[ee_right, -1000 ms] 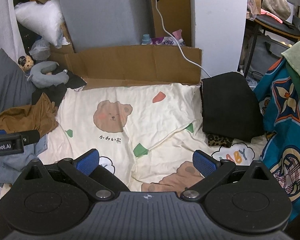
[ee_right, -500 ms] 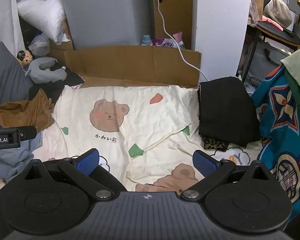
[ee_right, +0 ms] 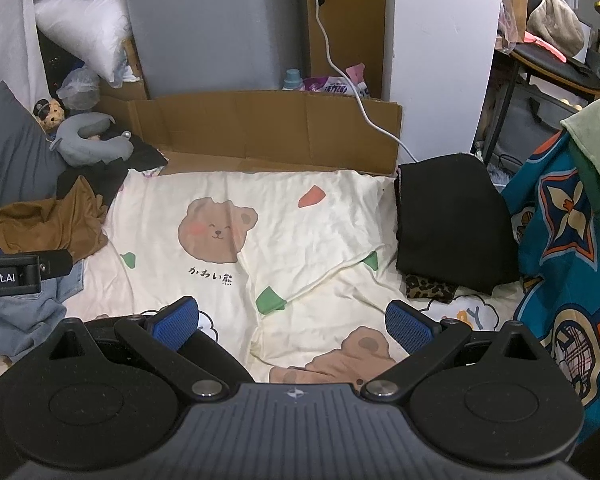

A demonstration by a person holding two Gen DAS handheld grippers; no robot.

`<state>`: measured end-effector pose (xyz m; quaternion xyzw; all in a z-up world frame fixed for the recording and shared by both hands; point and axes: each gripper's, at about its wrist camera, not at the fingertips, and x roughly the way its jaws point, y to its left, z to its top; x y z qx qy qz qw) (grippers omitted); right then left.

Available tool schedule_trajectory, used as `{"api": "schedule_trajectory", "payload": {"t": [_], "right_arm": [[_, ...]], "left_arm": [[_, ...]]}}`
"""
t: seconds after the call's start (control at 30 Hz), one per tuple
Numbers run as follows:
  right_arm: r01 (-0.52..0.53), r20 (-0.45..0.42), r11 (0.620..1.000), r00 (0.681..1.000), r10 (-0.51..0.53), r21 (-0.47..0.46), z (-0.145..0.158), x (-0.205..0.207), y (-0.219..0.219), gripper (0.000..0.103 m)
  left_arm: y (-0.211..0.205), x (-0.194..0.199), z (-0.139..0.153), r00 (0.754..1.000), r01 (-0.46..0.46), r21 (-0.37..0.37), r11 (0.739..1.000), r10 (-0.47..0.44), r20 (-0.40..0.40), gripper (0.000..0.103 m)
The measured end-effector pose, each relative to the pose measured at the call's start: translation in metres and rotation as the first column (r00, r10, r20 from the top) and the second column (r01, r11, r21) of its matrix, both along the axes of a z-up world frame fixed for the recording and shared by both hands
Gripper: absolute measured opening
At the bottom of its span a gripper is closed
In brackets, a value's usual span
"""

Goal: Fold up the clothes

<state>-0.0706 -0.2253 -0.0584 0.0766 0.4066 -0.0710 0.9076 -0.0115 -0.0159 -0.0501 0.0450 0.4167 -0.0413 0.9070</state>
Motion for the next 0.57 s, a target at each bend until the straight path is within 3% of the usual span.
{"api": "schedule_trajectory", "payload": {"t": [0.57], "right_arm": [[0.004, -0.004, 1.000, 1.000, -0.004, -0.003, 0.000, 0.001, 0.005, 0.102]], "left_arm": [[0.010, 0.006, -0.005, 1.000, -0.004, -0.025, 1.000, 0.004, -0.022, 0.103]]}}
